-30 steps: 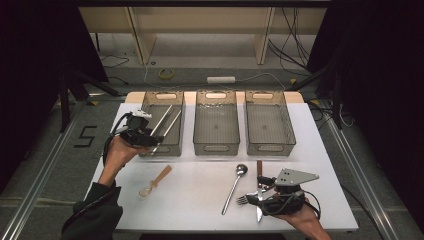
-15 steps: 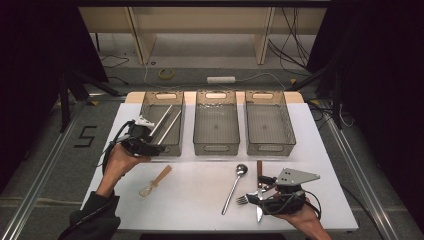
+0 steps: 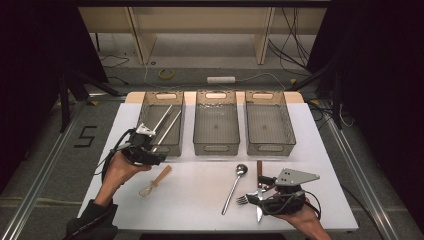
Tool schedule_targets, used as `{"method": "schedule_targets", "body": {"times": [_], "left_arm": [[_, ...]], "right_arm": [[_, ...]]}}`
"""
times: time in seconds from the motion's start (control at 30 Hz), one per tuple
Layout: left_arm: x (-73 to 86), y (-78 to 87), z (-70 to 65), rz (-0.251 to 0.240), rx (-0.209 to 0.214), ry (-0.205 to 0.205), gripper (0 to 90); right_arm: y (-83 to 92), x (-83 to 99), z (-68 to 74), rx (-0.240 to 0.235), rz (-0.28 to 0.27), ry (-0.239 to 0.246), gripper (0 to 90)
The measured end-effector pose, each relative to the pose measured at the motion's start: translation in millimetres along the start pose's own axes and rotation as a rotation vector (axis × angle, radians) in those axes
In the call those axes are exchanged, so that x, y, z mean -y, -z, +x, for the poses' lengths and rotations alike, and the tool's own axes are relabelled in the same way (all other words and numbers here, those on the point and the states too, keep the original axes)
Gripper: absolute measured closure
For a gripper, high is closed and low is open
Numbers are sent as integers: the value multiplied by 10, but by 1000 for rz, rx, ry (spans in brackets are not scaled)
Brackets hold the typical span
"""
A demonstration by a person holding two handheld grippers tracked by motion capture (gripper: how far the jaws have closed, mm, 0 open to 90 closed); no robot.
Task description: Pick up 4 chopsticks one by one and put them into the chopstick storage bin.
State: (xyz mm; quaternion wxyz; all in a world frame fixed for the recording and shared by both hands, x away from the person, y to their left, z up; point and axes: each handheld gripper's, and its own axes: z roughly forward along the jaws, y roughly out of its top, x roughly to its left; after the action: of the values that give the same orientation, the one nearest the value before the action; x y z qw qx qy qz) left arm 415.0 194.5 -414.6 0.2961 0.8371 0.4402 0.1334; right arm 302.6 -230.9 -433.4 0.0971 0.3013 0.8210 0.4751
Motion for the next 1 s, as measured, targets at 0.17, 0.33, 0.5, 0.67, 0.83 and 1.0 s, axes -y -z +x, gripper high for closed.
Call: {"method": "schedule_targets", "body": {"times": [0.17,0.33,0.5,0.67,0.83,1.0], "left_arm": [[68,-56,-18,19,10,-4,292],[112,-92,-44,40,20,-8,272],[156,-129,-70,67,30,-12,246],[196,-174,-80,100,32,-8,244],[222,-194,-91,141,29,-23,248],[249,-208,-111,182,26,-35,258]], "right_arm": [[1,1,-3,-1,-1,-3,266],[3,5,-10,-2,1,-5,266],[4,7,-15,-3,0,-4,266],[11,17,-25,-4,-2,-10,266],[20,24,-28,-5,-5,-8,266],[7,17,-21,-8,-1,-5,265]]}}
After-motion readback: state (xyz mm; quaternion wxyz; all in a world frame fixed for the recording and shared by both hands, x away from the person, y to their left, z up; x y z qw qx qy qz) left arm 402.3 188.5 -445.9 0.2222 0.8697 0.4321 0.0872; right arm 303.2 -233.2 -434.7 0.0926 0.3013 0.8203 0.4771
